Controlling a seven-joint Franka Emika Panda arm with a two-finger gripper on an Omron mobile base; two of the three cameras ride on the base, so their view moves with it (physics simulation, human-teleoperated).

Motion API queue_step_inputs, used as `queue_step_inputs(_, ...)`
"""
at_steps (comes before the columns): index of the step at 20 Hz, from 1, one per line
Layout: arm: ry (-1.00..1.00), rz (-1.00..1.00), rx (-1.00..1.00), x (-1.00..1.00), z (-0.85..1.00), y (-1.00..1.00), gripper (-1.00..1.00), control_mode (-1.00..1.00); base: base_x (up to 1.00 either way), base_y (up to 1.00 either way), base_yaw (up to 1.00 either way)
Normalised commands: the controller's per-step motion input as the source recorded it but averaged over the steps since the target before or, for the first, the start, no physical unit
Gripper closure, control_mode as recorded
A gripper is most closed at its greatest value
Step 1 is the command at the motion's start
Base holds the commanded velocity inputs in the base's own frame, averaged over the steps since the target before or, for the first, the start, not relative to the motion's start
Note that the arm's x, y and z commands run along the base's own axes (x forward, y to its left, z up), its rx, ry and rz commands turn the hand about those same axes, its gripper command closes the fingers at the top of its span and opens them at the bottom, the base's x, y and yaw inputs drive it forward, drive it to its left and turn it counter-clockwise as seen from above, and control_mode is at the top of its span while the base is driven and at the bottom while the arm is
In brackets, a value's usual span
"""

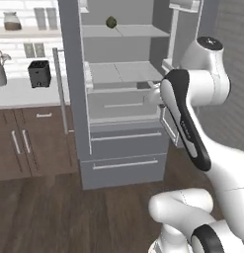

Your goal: Take the strawberry from the fridge and place it on top of the pancake, located on the dining counter.

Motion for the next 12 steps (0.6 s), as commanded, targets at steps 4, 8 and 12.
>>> queue_step_inputs(4,0.00,0.00,0.00,0.00,0.00,0.00,1.00,1.00,-0.90,0.00,0.52)
queue_step_inputs(8,0.00,0.00,0.00,0.00,0.00,0.00,1.00,1.00,-0.88,0.00,0.60)
queue_step_inputs(12,0.00,0.00,0.00,0.00,0.00,0.00,1.00,1.00,-0.86,0.00,0.60)
